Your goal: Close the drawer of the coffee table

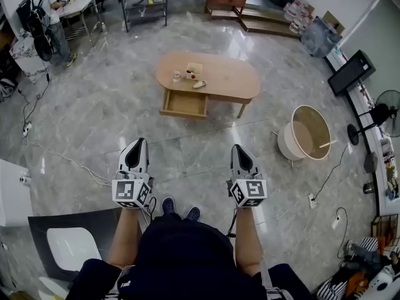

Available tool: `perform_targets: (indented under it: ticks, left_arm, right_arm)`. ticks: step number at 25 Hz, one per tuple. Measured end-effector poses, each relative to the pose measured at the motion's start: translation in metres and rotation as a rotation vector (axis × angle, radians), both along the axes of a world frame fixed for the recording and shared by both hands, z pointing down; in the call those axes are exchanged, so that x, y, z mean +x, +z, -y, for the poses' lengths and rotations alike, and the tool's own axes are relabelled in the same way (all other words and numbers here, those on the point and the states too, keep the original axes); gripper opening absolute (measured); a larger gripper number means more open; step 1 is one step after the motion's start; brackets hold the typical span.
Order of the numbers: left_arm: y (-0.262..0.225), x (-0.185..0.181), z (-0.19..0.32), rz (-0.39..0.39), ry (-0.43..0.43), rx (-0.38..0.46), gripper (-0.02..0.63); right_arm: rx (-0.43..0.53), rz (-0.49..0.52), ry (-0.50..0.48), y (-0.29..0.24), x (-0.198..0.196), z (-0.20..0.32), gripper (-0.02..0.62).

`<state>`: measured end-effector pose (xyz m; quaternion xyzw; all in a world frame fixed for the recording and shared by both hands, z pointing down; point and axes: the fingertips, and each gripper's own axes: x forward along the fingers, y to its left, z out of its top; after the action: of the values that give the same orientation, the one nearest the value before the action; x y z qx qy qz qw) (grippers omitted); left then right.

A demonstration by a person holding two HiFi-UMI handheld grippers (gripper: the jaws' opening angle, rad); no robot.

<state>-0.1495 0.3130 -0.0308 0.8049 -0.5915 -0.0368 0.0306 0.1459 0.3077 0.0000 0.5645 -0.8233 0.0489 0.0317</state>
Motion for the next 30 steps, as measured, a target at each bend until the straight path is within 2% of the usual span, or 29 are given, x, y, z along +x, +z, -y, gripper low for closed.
perform_targets:
  ticks: [9, 19, 30]
  left_arm:
    - [0.014, -0.023, 0.011, 0.008, 0.042, -0.045, 0.025]
    - [0.023, -0.041, 0.019, -0.002, 0.059, -0.061, 0.025]
    - [0.024, -0.052, 0.029, 0.006, 0.081, -0.043, 0.025]
  right_arm:
    - [-0.035, 0.062, 0.044, 0.010, -0.022, 0.002, 0.026]
    - [-0.036, 0.033, 0.023, 0.017, -0.057, 0.012, 0.026]
    - [-0.048, 0.027, 0.048, 0.023, -0.072, 0.020, 0.026]
